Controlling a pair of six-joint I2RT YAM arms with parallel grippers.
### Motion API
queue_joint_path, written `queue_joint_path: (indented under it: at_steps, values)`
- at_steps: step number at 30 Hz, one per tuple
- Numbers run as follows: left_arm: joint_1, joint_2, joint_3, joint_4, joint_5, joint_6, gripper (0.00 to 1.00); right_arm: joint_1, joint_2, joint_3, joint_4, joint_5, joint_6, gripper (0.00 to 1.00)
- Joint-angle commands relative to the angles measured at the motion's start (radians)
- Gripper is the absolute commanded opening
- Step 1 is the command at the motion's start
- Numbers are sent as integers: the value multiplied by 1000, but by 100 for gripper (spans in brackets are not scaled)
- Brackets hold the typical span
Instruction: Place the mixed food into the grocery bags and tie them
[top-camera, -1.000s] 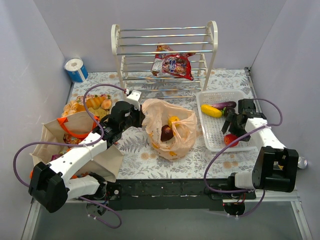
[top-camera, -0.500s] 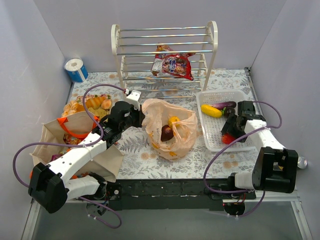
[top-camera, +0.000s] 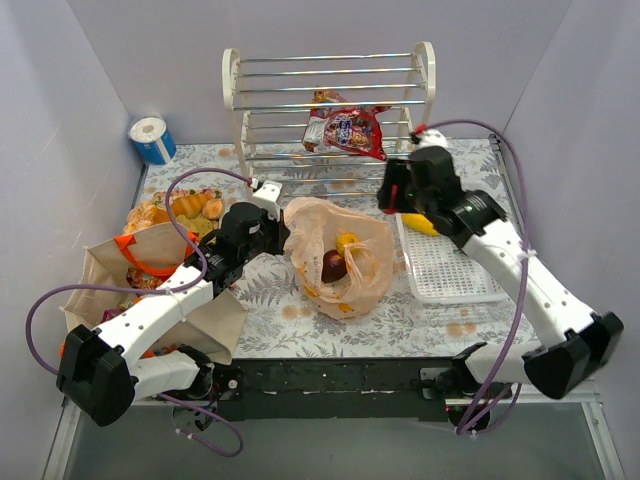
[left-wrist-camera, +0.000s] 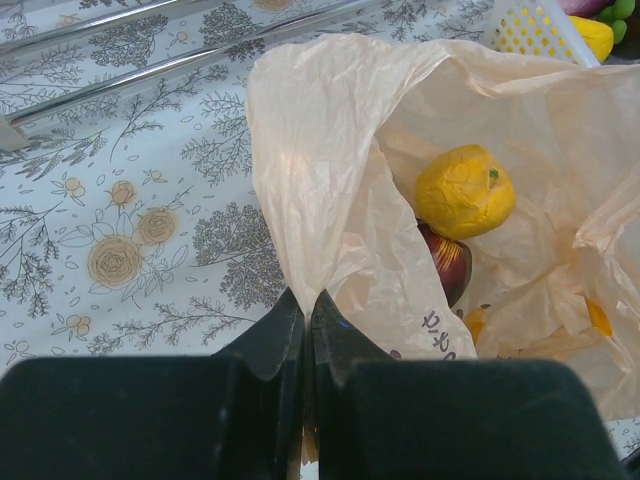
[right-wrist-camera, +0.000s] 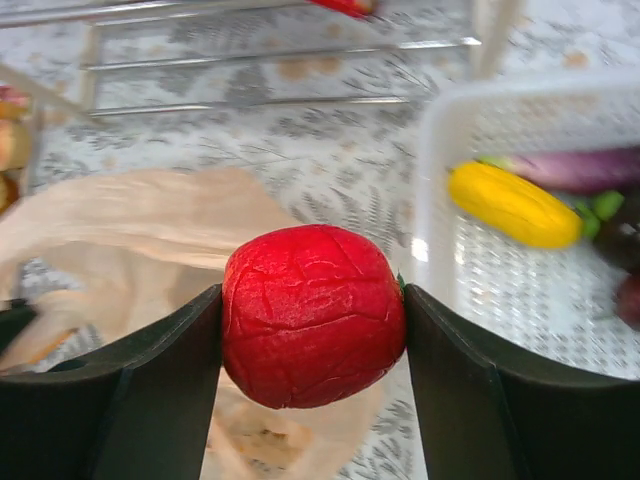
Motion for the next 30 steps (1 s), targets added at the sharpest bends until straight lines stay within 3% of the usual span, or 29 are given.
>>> queue_joint_path:
  at_steps: [1, 4, 9, 14, 25, 26, 30]
  values:
    - [3, 1, 5, 4, -22, 6, 0, 256, 185, 250, -23, 188, -19, 17]
    - [3, -2, 1, 4, -39, 10, 0, 363, 283, 323, -63, 191, 1, 17]
    - [5, -14, 0, 8, -31, 8, 0, 421, 317, 249, -105, 119, 116, 15]
    - [5, -19, 1, 10, -30, 5, 0, 402, 304, 116, -68, 151, 145, 17]
    - [5, -2, 1, 11, -39, 6, 0, 336, 423, 179, 23, 99, 98, 27]
    - [5, -5, 5, 10, -34, 5, 0, 336, 431, 177, 37, 87, 95, 30]
    - [5, -6, 5, 13, -27, 3, 0, 336, 468, 206, 22, 73, 88, 62]
